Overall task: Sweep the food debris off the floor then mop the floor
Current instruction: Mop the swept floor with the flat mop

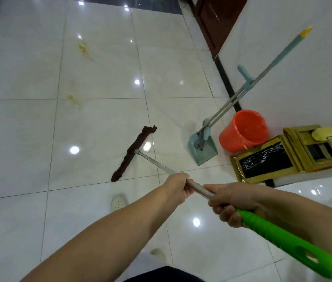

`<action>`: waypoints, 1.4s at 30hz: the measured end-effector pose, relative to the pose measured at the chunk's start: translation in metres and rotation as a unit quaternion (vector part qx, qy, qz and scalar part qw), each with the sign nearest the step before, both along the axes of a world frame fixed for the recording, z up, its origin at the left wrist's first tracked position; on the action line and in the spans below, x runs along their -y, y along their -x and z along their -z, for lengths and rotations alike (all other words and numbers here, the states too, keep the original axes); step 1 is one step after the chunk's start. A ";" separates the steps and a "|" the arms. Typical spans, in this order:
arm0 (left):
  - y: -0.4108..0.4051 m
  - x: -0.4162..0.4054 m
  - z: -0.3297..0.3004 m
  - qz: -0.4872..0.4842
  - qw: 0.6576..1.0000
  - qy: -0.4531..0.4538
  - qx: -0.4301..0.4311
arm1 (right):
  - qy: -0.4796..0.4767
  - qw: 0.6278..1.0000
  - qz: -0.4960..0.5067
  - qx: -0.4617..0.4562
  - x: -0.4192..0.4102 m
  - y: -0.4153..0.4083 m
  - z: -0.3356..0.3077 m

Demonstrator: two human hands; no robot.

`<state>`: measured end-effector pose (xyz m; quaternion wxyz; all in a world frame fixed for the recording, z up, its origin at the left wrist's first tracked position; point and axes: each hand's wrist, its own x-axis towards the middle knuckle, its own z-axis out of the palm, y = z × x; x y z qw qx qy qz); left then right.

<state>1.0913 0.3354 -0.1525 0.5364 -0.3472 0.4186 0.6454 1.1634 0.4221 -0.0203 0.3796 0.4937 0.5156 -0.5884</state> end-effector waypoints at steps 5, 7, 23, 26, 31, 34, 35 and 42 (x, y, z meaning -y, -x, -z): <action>0.086 0.034 0.006 -0.015 0.999 0.037 -0.015 | 0.045 0.999 0.026 0.006 0.020 0.087 0.011; 0.124 0.055 0.014 -0.014 0.998 0.057 -0.018 | 0.072 0.997 0.031 0.003 0.035 0.121 0.021; 0.354 0.170 0.013 -0.149 0.988 0.026 -0.033 | 0.111 0.992 0.019 -0.051 0.173 0.386 0.080; 0.370 0.178 0.008 -0.176 0.983 0.040 -0.031 | 0.144 0.986 0.072 -0.044 0.182 0.401 0.071; 0.369 0.182 0.000 -0.101 0.994 0.047 -0.019 | 0.156 0.982 0.104 -0.016 0.186 0.398 0.054; 0.384 0.184 -0.005 -0.050 0.994 0.089 -0.043 | 0.147 0.986 0.083 -0.004 0.190 0.413 0.050; 0.393 0.185 -0.006 -0.042 0.992 0.101 -0.057 | 0.141 0.987 0.078 -0.001 0.191 0.422 0.050; 0.469 0.191 -0.006 -0.004 0.984 0.151 -0.089 | 0.144 0.987 0.074 0.010 0.197 0.497 0.056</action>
